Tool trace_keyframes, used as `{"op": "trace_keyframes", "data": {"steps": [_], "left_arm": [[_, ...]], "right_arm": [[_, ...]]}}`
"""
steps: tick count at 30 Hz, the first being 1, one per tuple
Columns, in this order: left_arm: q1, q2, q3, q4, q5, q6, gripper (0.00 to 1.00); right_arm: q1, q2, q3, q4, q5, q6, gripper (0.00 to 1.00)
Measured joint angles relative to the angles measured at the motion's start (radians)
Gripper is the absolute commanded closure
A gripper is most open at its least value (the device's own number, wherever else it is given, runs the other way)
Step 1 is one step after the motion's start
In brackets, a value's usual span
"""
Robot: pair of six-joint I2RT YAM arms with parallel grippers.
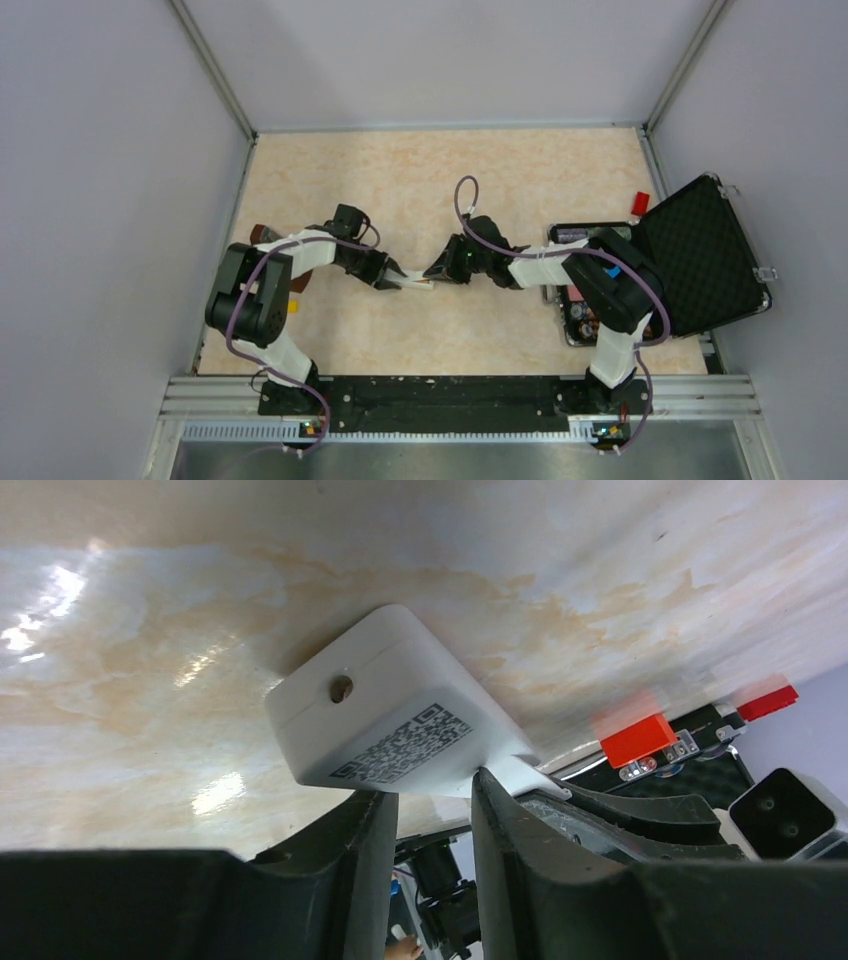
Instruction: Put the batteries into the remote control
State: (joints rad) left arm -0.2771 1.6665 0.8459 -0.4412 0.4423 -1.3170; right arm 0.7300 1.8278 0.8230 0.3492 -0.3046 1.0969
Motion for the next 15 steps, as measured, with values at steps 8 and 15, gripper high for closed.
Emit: {"op": "trace_keyframes", "data": {"steps": [8, 15], "left_arm": [[-0.011, 0.008, -0.013, 0.026, 0.035, -0.001, 0.68], [-0.011, 0.006, -0.033, 0.059, 0.053, 0.000, 0.67]], "right_arm": [[0.008, -0.002, 0.069, -0.134, 0.008, -0.050, 0.83], [0.013, -0.002, 0.090, -0.179, 0.018, -0.054, 0.83]]}}
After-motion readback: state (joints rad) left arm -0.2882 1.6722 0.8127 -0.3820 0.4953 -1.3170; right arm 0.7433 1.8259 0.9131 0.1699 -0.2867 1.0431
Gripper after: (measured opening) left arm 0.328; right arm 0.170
